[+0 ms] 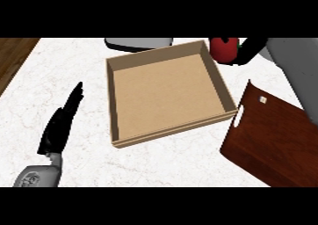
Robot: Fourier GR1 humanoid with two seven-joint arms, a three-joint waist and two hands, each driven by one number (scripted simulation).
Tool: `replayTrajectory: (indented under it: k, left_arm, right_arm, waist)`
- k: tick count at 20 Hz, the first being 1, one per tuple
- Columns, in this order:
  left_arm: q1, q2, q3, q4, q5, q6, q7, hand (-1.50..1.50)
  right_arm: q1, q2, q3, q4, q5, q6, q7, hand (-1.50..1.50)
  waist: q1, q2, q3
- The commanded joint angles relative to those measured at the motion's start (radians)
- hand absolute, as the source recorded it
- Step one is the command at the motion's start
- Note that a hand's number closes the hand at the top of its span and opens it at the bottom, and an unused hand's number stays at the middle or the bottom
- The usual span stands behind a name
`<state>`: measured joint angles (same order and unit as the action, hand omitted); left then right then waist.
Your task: Pick the tomato from the tray and place it in the cardboard box
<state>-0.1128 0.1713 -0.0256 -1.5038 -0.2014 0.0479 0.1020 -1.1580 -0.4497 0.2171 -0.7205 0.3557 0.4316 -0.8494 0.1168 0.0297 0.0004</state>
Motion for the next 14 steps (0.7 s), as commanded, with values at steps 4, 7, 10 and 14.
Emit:
replayTrajectory:
  k: [4, 7, 10, 14]
  left_arm:
    - [0.009, 0.003, 0.015, 0.015, -0.012, 0.017, -0.019, 0.0]
    - [0.039, 0.004, 0.015, -0.018, -0.002, 0.009, -0.007, 0.0]
    - [0.082, 0.038, 0.048, -0.012, 0.021, -0.016, -0.057, 0.0]
    - [0.054, 0.001, 0.027, -0.015, -0.009, 0.022, 0.001, 0.0]
  right_arm:
    - [-0.127, 0.128, 0.077, 0.149, 0.017, 0.096, -0.103, 1.5]
    - [-0.172, 0.183, 0.105, 0.197, 0.03, 0.088, -0.074, 1.5]
    - [-0.167, 0.281, 0.163, 0.22, 0.069, 0.03, -0.043, 1.5]
    - [-0.164, 0.352, 0.209, 0.303, 0.128, -0.048, -0.05, 1.5]
  waist:
    - [-0.036, -0.005, -0.001]
    - [-0.042, -0.009, -0.001]
    - [-0.05, -0.013, -0.002]
    - [-0.063, -0.012, -0.001]
